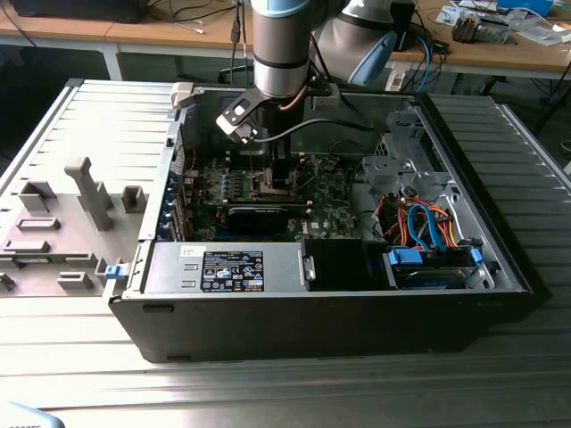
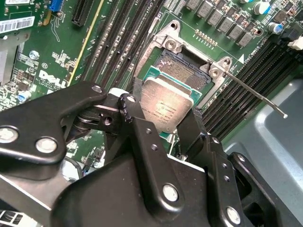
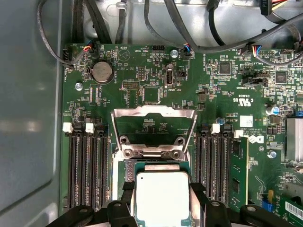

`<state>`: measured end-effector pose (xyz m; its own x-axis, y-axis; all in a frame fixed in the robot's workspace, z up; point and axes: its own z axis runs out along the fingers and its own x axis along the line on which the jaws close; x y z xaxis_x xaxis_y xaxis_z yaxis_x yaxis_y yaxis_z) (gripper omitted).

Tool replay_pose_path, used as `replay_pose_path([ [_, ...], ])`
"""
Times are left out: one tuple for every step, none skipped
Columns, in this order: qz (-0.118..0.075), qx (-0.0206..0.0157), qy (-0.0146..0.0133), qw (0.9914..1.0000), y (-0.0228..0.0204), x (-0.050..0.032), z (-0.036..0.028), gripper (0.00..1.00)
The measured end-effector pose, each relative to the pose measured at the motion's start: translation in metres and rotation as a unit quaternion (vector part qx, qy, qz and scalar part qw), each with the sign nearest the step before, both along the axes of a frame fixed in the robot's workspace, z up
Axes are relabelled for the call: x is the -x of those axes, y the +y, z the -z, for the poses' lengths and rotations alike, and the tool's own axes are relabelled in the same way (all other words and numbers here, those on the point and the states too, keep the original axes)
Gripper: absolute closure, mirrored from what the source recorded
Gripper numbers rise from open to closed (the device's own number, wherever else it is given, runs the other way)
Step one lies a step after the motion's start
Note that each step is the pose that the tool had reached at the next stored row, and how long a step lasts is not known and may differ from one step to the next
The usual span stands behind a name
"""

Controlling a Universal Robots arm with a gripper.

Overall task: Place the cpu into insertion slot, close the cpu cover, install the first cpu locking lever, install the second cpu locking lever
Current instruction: 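Place the cpu into insertion slot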

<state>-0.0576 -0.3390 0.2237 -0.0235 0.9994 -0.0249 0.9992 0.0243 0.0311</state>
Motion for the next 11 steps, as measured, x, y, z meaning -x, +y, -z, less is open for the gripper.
replay_pose_path([
  [0.0,0.0,0.0,1.0,0.0002,0.0003,0.0013,0.46],
  [0.0,0.0,0.0,1.0,0.0004,0.0006,0.0019,0.46],
  [0.0,0.0,0.0,1.0,0.0005,0.0011,0.0026,0.46],
  [0.0,0.0,0.0,1.0,0.0013,0.0019,0.0049,0.46],
  [0.0,0.0,0.0,1.0,0.0023,0.002,0.0068,0.46],
  [0.0,0.0,0.0,1.0,0.0034,0.0022,0.0084,0.46],
  [0.0,-0.0001,0.0,1.0,0.0039,0.0026,0.0094,0.46],
  [0.0,0.0,0.0,1.0,0.0042,0.0031,0.0102,0.46],
  [0.0,0.0,0.0,1.0,0.0046,0.0037,0.0111,0.46],
  [0.0,0.0,0.0,1.0,0.0049,0.0042,0.0119,0.46],
  [0.0,-0.0001,-0.0001,1.0,0.0052,0.0045,0.0128,0.46],
])
